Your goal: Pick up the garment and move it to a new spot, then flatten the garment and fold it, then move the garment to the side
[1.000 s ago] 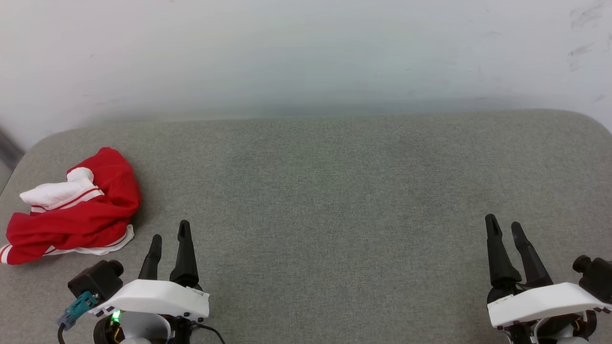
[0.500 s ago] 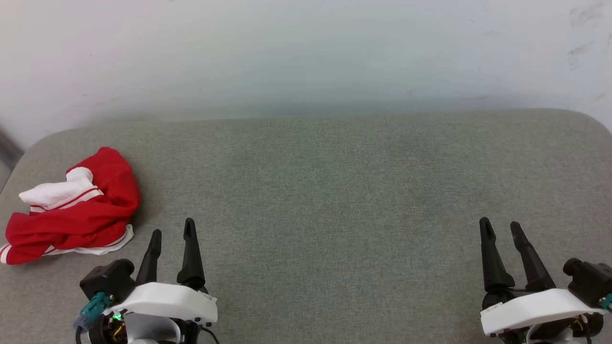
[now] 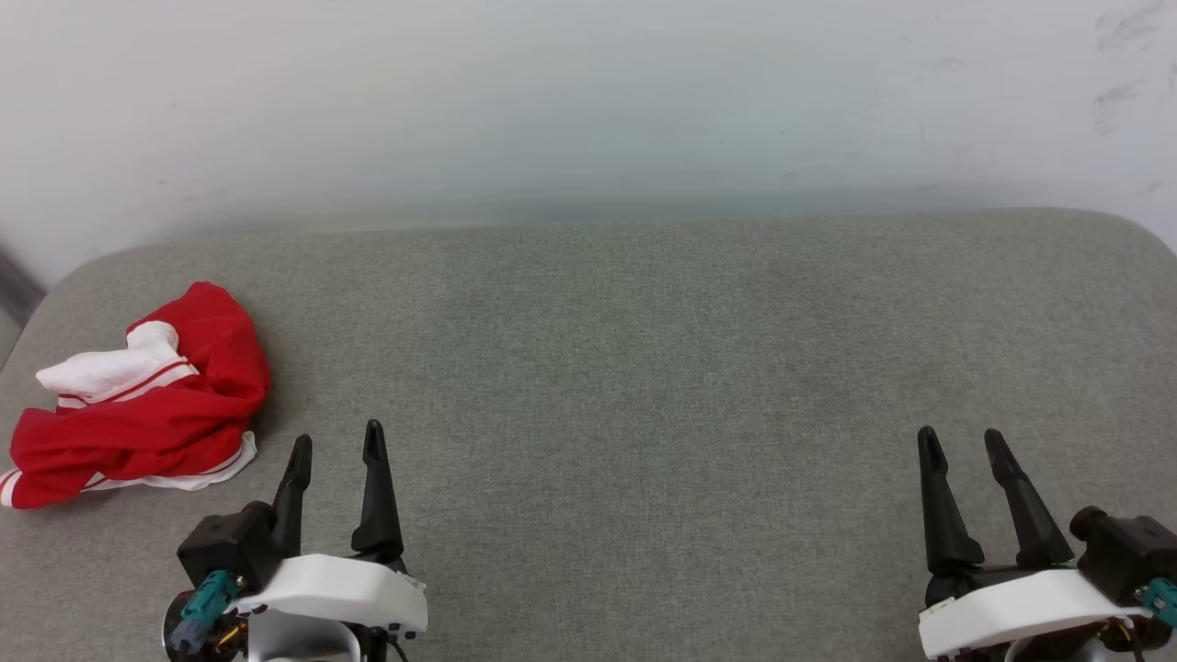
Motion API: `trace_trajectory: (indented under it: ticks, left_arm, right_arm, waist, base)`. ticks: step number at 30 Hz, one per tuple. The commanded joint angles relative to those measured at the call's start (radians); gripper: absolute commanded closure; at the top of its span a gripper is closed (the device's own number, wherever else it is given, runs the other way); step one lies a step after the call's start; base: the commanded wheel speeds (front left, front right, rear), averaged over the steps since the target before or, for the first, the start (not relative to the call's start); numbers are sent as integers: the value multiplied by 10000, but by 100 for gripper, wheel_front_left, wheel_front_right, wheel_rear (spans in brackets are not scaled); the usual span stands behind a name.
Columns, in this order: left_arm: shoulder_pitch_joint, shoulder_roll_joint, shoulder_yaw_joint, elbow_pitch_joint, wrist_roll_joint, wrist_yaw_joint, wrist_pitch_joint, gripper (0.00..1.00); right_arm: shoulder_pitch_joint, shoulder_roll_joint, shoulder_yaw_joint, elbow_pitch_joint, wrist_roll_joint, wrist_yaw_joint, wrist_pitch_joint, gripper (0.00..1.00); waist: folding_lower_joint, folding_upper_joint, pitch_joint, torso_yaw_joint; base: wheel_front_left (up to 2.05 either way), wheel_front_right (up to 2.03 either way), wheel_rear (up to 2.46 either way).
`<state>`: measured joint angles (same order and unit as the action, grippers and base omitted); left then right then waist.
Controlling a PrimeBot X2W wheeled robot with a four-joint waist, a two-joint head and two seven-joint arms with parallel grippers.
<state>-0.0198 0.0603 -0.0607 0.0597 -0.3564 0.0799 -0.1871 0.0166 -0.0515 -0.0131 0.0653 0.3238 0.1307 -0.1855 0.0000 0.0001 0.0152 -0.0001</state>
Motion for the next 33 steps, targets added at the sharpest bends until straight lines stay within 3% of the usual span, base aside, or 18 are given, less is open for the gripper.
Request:
trace_trajectory:
  ticks: [1, 18, 33]
  left_arm:
    - [61, 8, -12, -114, 298, -9, -108, 0]
    - [253, -98, 71, 80, 1501, -333, -495, 0]
    - [333, -102, -54, 187, 2020, -249, -758, 0]
  right_arm:
    - [-11, 15, -23, -91, -257, 0, -116, 0]
    - [227, 20, 81, -172, -1243, 0, -514, 0]
    - [375, 24, 164, -128, -1889, 0, -782, 0]
  waist:
    - [0, -1, 2, -6]
    - [0, -1, 20, -26]
    - [0, -1, 11, -37]
  base:
    - [0, 0, 0]
    - [0, 0, 0]
    - [0, 0, 0]
